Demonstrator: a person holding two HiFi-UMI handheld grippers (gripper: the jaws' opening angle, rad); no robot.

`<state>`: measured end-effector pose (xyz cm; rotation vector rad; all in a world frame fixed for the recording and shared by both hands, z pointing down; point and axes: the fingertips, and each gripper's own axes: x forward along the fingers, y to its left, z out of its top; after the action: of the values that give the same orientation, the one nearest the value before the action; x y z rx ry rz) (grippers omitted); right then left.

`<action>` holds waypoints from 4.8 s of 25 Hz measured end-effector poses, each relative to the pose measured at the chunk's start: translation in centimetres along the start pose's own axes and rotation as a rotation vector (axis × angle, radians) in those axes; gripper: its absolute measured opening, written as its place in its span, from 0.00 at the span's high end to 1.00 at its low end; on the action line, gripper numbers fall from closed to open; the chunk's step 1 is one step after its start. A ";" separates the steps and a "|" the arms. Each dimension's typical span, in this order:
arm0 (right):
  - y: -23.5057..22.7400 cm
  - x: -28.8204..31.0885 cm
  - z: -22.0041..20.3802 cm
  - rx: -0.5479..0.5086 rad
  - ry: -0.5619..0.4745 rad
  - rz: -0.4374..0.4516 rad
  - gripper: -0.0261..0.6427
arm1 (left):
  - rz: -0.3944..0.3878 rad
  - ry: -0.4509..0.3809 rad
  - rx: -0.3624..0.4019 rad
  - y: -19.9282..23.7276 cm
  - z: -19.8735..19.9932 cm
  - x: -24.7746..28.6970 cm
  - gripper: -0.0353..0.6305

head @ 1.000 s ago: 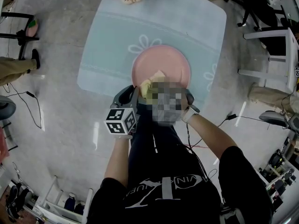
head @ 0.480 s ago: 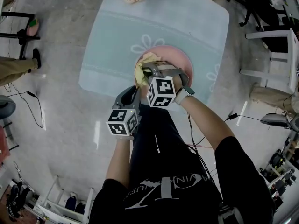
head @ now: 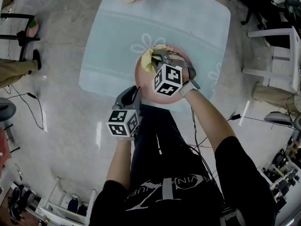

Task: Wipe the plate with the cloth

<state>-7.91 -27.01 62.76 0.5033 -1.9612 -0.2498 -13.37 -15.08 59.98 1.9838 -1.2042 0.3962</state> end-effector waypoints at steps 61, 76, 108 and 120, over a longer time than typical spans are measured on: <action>-9.3 -30.7 -5.0 0.792 -0.397 -0.327 0.93 | 0.080 -0.479 0.299 -7.4 21.5 -12.7 0.95; -12.6 -38.6 -2.0 0.796 -0.595 -0.454 0.93 | 0.114 -0.686 0.348 -10.4 27.6 -20.4 0.95; -15.6 -44.6 -1.0 0.837 -0.746 -0.547 0.92 | 0.196 -0.792 0.426 -12.3 30.4 -25.8 0.95; -15.0 -43.7 -1.1 0.841 -0.754 -0.535 0.92 | 0.203 -0.778 0.432 -11.7 29.6 -25.4 0.95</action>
<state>12.48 -20.44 21.77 1.6836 -2.5879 0.1008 -19.74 -18.40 19.92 2.5007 -1.9364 -0.0528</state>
